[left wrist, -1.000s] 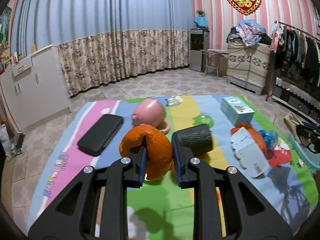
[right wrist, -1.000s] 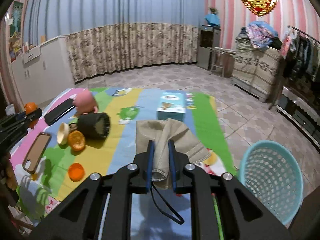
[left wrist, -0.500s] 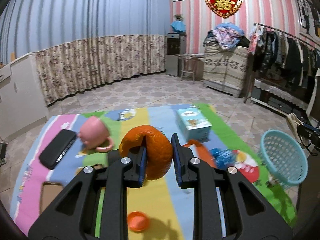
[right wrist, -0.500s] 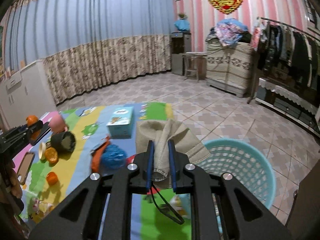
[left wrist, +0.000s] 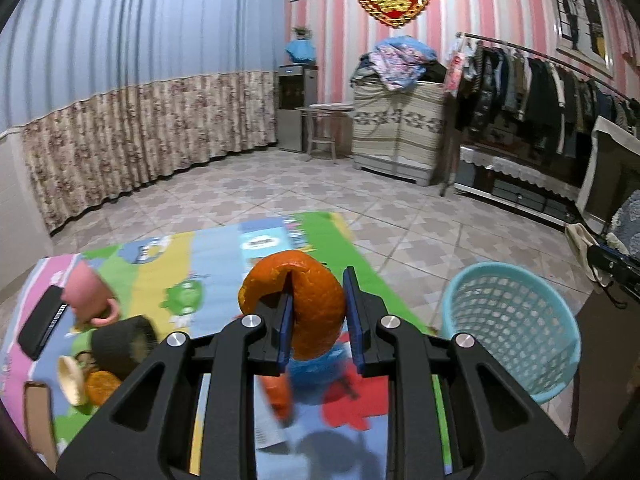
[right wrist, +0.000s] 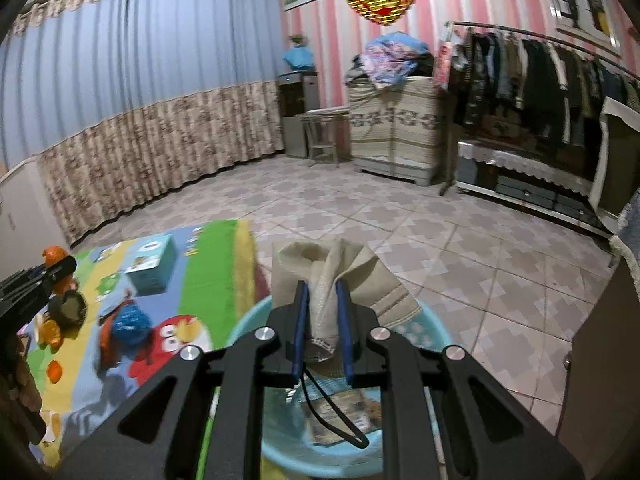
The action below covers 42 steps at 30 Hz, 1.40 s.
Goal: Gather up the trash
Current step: 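Open the left gripper to drop the orange into the basket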
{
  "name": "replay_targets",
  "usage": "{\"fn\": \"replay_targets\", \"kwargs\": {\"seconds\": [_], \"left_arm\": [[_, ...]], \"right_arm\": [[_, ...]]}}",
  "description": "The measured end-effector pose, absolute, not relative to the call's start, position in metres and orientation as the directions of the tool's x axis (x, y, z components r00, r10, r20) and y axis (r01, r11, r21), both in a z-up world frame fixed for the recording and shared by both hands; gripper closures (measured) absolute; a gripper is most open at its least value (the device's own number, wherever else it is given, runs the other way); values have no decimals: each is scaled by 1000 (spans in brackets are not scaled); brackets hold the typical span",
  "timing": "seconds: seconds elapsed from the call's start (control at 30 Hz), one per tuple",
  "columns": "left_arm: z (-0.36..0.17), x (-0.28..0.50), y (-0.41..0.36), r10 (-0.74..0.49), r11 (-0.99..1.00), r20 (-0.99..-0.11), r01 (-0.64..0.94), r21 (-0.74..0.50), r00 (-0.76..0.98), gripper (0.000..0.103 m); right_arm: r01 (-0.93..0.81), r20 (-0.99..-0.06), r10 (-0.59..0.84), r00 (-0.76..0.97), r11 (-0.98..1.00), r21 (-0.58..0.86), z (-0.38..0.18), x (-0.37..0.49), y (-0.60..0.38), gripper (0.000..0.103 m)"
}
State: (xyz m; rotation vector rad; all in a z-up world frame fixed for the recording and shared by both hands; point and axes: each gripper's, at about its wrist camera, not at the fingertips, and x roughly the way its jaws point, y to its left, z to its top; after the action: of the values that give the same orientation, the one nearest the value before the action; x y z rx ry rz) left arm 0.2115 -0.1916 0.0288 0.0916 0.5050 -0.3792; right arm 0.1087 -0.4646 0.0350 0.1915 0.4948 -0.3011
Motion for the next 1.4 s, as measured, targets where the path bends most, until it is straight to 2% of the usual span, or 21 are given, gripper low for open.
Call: {"fn": "replay_targets", "kwargs": {"seconds": [0.57, 0.93, 1.03, 1.1, 1.23, 1.3, 1.4], "left_arm": [[-11, 189, -349, -505, 789, -561, 615, 10, 656, 81], [-36, 202, -393, -524, 761, -599, 649, -10, 606, 79], [-40, 207, -394, -517, 768, -605, 641, -14, 606, 75], [-41, 210, -394, -508, 777, -605, 630, -14, 613, 67], [-45, 215, -392, -482, 791, -612, 611, 2, 627, 64], [-43, 215, -392, -467, 803, -600, 596, 20, 650, 49], [-39, 216, -386, -467, 810, -584, 586, 18, 664, 38]], "right_arm": [[396, -553, -235, 799, 898, 192, 1, 111, -526, 88], [426, -600, -219, 769, 876, 227, -21, 117, -547, 88], [429, -601, -218, 769, 872, 234, -23, 117, -550, 88], [427, -600, -218, 770, 874, 231, -24, 117, -550, 88], [422, -603, -213, 769, 877, 228, -25, 119, -547, 88], [420, -607, -211, 766, 880, 223, -25, 121, -545, 88], [418, -609, -208, 765, 880, 225, -25, 122, -544, 88]]}}
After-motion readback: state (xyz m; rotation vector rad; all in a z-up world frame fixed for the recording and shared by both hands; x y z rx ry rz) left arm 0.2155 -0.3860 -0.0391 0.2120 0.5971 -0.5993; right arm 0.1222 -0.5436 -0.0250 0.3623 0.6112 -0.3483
